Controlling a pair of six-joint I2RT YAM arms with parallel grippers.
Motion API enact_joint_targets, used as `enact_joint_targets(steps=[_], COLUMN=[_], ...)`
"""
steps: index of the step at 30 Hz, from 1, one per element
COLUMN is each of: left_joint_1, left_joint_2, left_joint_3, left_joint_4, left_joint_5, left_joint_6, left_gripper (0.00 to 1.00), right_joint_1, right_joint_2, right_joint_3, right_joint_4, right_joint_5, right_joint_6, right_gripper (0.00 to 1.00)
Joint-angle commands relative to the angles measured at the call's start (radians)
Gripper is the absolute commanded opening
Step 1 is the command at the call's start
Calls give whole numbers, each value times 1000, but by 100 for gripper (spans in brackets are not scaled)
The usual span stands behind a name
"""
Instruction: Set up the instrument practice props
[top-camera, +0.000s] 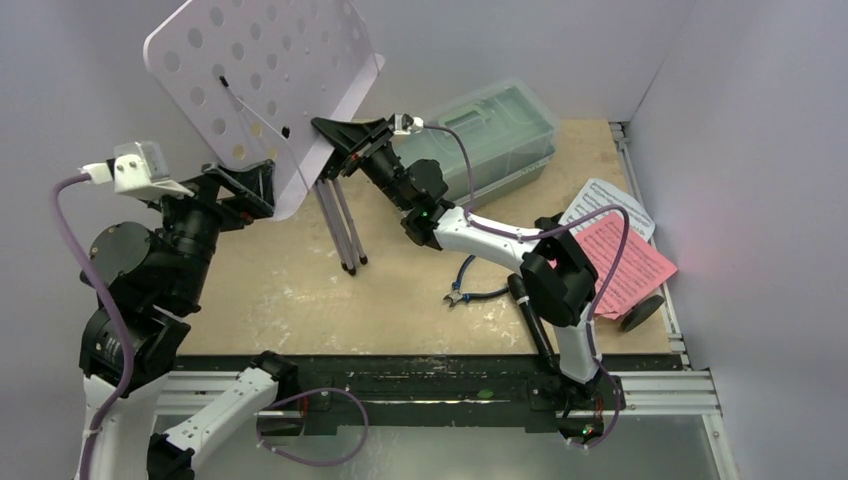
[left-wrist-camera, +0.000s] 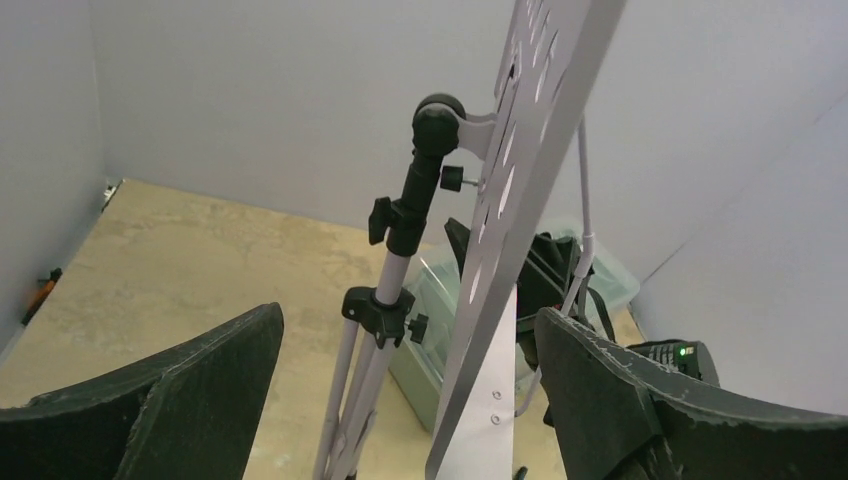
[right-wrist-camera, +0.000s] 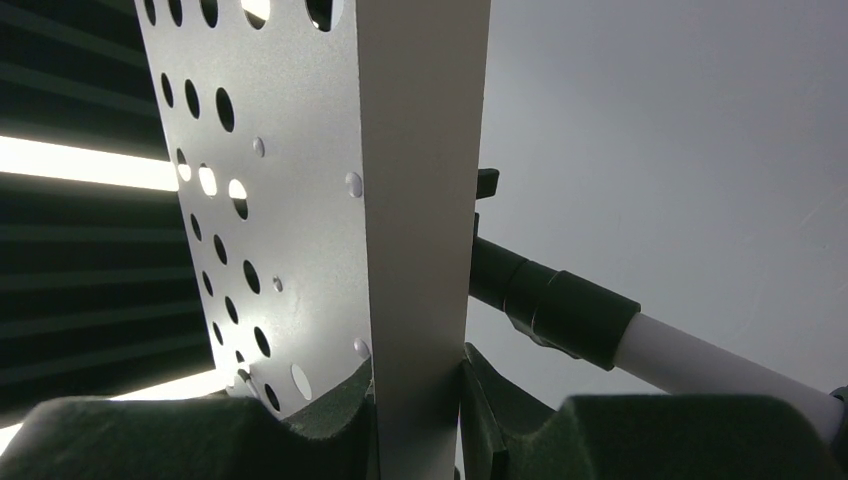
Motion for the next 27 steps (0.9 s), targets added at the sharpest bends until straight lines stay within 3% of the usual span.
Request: enact_joint_targets(steps=[1,3,6,10,13,20,22,27], left_joint_1=[2,2,2,2,2,2,3,3], left_joint_2=[-11,-1,5,-10,-26,-120,-143,-189], left_joint_3=[-43,-58,-84,-139,-171,-291,-317,-369], left_joint_4=[53,54,92,179,219,322,330,354], left_joint_5=[45,21,20,51,72,162,169,183], left_joint_6=[-47,-43,-36,-14,19,131,168,219], left_gripper=[96,91,74,60,36,11,0,0], right_joint_1=[2,5,8,14,16,15,13,14], right_joint_2=[-119,-124,-144,-180,-208,-264,-299,-444], right_joint_3=[21,17,-3,-51,-100,-146,-169,-289], right_joint_4=[200,198,185,172,148,23,-56,-375], right_joint_5=[-21,-38,-63,-102,-129,-265,-322,-320], right_joint_6=[-10,-19,-36,-66,-86,-255,-384,-887], right_gripper=[0,0,0,0,0,37,53,84])
